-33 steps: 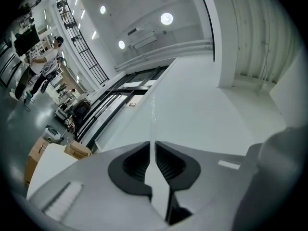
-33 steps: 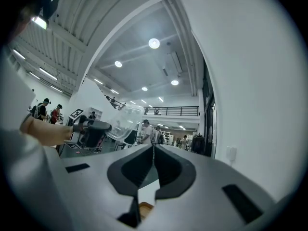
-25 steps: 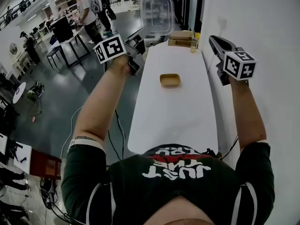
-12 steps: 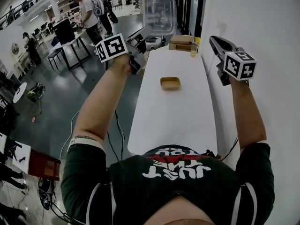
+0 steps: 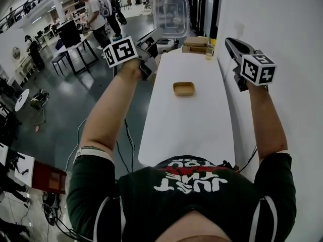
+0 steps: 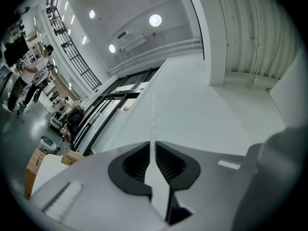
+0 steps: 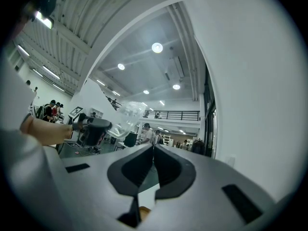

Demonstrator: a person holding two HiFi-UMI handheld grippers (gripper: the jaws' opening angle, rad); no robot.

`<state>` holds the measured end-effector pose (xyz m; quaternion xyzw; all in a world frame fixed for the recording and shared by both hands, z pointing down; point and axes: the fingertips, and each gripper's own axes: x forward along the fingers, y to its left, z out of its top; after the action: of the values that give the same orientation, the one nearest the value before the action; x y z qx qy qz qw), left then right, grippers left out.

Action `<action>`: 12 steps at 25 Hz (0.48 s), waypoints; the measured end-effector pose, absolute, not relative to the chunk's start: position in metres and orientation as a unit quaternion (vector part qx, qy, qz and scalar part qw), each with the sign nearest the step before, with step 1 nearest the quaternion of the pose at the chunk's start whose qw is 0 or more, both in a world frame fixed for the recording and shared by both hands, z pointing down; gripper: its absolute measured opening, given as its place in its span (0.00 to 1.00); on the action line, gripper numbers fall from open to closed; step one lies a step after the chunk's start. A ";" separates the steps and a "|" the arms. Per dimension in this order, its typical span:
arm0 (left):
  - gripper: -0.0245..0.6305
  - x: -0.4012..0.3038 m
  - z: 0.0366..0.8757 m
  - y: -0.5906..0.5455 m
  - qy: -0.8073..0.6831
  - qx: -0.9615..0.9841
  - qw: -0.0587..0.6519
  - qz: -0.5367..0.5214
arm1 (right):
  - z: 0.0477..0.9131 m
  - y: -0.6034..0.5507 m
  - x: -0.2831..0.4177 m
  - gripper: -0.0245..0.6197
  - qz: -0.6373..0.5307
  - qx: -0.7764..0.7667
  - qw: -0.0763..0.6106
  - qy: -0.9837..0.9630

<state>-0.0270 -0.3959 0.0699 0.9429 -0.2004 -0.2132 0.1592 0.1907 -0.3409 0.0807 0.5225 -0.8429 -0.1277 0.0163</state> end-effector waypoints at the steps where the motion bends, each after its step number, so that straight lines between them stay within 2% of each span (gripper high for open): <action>1: 0.10 -0.027 0.072 -0.398 -0.201 0.943 0.160 -0.213 | 0.082 -0.343 0.191 0.05 -0.127 0.522 0.016 -0.843; 12: 0.10 -0.027 0.079 -0.404 -0.199 0.942 0.166 -0.213 | 0.092 -0.350 0.185 0.05 -0.121 0.517 0.019 -0.847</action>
<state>-0.0273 -0.4038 0.0788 0.9421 -0.1995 -0.2125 0.1656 0.1849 -0.3504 0.0918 0.5173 -0.8470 -0.1208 0.0190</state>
